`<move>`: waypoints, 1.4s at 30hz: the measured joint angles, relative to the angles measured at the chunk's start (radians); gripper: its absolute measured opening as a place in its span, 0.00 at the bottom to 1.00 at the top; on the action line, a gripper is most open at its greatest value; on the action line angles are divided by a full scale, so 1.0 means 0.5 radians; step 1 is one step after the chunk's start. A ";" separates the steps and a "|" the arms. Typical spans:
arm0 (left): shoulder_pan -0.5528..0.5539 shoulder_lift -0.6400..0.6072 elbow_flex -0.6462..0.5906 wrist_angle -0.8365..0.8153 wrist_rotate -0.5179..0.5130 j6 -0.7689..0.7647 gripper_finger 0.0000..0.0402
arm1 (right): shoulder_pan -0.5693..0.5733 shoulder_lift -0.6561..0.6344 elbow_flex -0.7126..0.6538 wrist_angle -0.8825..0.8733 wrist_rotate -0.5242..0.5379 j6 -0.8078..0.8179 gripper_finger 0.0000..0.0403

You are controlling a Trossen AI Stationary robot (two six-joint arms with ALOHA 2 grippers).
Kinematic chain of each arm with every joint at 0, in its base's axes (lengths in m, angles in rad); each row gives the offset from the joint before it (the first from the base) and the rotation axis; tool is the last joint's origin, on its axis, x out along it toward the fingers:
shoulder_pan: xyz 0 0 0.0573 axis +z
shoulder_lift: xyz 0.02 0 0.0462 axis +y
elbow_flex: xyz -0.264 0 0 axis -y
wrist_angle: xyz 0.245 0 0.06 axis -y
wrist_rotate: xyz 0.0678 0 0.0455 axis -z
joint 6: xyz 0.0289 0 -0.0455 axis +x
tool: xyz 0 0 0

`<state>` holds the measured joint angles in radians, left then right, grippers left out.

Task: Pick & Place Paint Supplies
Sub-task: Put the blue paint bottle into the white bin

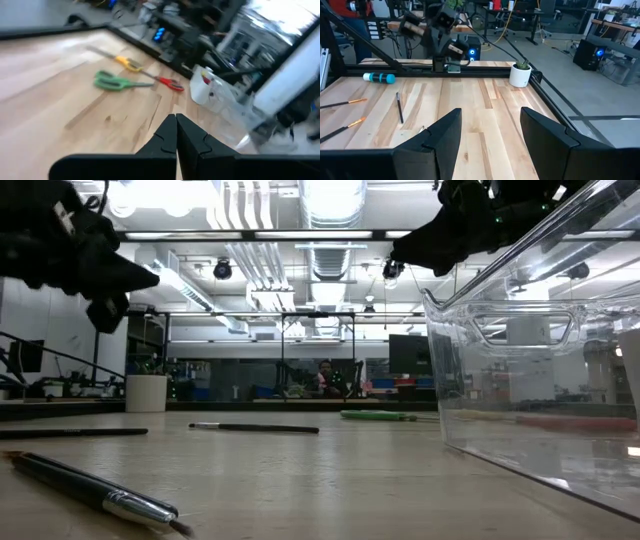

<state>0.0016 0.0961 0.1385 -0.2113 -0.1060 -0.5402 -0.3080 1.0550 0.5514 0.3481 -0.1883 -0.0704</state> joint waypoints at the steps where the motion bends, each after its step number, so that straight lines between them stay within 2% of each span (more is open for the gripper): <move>1: -0.002 0.004 0.070 -0.117 -0.029 -0.078 0.00 | 0.000 0.000 0.000 0.000 0.001 0.000 0.50; 3: -0.004 0.047 0.195 -0.270 -0.060 -0.176 0.00 | 0.000 0.000 0.000 0.001 0.001 0.000 0.50; 7: -0.004 0.264 0.372 -0.376 -0.073 -0.256 0.00 | 0.000 0.000 0.000 0.000 0.000 0.000 0.50; 11: -0.005 0.643 0.606 -0.621 -0.073 -0.465 0.00 | 0.000 0.000 0.000 0.001 0.000 0.000 0.50; 15: -0.029 1.128 0.927 -0.841 -0.071 -0.611 0.00 | 0.000 0.000 0.000 0.001 0.000 0.000 0.50; 18: -0.090 1.514 1.277 -1.287 -0.065 -0.760 0.00 | 0.000 0.000 0.000 0.001 0.000 0.000 0.50; 22: -0.240 1.997 1.740 -1.968 -0.023 -1.132 0.00 | -0.001 0.000 0.000 0.001 0.000 0.000 0.50; 26: -0.480 2.315 2.038 -2.303 -0.011 -1.368 0.00 | -0.001 0.000 0.000 0.001 -0.001 0.000 0.50; 29: -0.707 2.438 2.158 -2.355 -0.013 -1.651 0.03 | -0.001 0.000 0.000 0.001 -0.001 0.000 0.50; 31: -0.856 2.475 2.190 -2.388 -0.012 -1.889 0.08 | -0.001 0.000 0.000 0.001 -0.001 0.000 0.50; 38: -1.324 2.420 2.136 -2.393 -0.012 -2.650 0.36 | 0.000 0.000 0.000 0.001 -0.003 0.000 0.50; 42: -1.449 2.384 2.090 -2.386 0.011 -2.938 0.50 | -0.001 0.000 0.000 0.001 -0.005 0.000 0.50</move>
<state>-0.7230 1.2881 1.1836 -1.4042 -0.1006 -2.0092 -0.3083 1.0550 0.5514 0.3485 -0.1905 -0.0704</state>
